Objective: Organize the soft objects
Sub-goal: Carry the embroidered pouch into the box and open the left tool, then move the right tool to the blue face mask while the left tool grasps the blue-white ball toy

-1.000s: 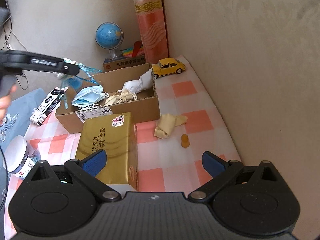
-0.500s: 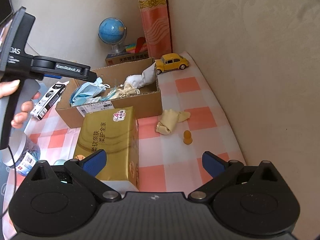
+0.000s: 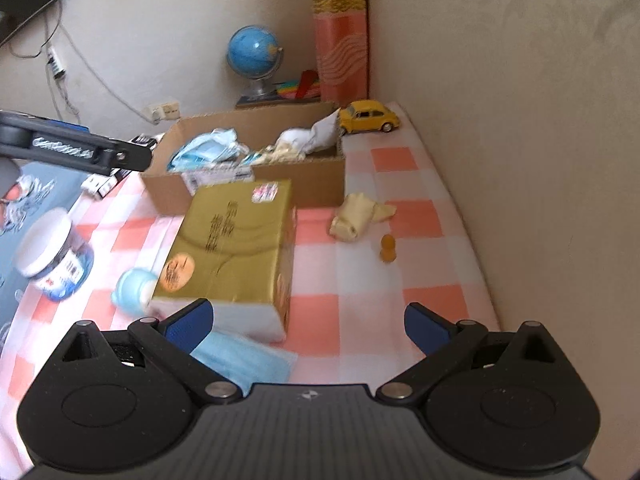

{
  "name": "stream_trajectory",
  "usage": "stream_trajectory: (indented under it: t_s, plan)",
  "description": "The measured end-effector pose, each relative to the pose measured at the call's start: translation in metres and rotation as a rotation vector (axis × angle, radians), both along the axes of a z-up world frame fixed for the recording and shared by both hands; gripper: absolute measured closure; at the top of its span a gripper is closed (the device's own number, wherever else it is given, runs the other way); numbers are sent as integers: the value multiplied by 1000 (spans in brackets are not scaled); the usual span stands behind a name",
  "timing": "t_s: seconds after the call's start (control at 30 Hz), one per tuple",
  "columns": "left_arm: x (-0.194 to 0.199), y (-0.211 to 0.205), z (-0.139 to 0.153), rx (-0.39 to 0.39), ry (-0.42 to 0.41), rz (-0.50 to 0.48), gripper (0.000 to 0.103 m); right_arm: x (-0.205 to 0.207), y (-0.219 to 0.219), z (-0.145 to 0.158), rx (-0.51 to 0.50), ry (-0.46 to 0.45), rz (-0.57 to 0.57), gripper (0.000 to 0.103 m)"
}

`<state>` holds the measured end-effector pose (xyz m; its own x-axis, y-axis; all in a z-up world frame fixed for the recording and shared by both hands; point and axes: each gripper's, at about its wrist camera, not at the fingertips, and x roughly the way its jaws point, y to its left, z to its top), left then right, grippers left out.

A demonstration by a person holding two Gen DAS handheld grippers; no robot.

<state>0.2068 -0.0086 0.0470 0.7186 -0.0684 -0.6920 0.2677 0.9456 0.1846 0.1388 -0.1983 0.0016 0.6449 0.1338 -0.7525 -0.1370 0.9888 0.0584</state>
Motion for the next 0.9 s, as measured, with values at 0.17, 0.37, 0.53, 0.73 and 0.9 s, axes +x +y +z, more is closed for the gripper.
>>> stream_trajectory:
  t_s: [0.17, 0.37, 0.53, 0.73, 0.9]
  plan:
    - [-46, -5, -3, 7, -43, -35, 5, -14, 5, -16, -1, 25, 41, 0]
    - [-77, -2, -15, -32, -30, -16, 4, -24, 13, -30, -5, 34, 72, 0]
    - [-87, 7, -27, -90, 0, -19, 4, -27, 22, -35, -19, 28, 92, 0]
    - [-85, 23, -36, -132, 26, 13, 4, -22, 38, -41, -39, 16, 118, 0]
    - [-82, 34, -42, -147, 45, 32, 4, -10, 50, -48, -37, 25, 129, 0]
